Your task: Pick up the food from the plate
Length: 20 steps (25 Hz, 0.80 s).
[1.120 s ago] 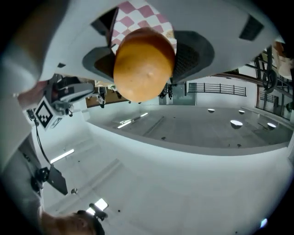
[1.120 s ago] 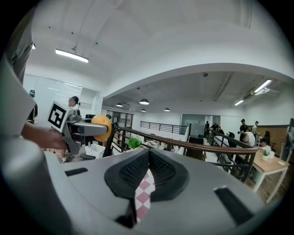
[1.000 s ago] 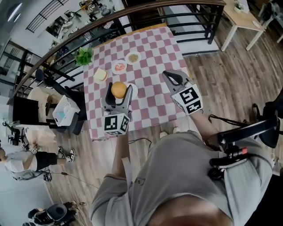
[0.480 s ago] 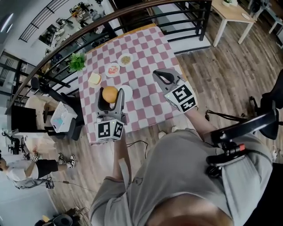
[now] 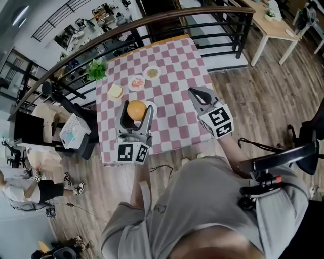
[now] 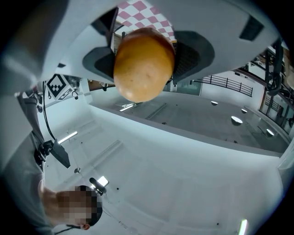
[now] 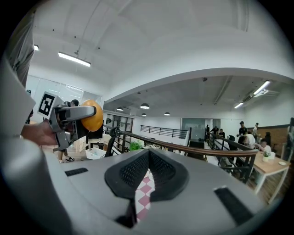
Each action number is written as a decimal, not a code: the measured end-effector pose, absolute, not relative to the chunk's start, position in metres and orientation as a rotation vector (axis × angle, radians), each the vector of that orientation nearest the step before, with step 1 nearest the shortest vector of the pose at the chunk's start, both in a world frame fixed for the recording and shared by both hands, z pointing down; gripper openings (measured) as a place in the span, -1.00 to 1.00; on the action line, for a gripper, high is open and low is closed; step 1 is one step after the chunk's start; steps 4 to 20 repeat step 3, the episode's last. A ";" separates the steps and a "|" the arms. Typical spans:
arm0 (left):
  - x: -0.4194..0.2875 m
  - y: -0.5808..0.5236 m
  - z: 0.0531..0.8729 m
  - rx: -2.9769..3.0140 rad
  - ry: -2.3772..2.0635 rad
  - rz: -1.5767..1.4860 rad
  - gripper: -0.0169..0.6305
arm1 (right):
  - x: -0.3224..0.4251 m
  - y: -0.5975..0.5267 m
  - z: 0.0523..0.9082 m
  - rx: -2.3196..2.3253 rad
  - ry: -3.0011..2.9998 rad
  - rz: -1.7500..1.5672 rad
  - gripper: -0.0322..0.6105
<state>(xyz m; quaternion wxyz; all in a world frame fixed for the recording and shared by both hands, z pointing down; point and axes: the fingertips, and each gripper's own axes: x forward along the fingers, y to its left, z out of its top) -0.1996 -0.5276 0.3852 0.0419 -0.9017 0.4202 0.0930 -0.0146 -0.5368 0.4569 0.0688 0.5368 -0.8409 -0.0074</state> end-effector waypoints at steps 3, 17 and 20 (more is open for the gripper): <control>-0.201 -0.524 0.396 -2.784 1.291 0.258 0.16 | -0.016 -0.529 0.463 1.620 -2.524 -0.006 -0.86; -0.201 -0.524 0.396 -2.784 1.291 0.258 0.16 | -0.016 -0.529 0.463 1.620 -2.524 -0.006 -0.86; -0.201 -0.524 0.396 -2.784 1.291 0.258 0.16 | -0.016 -0.529 0.463 1.620 -2.524 -0.006 -0.86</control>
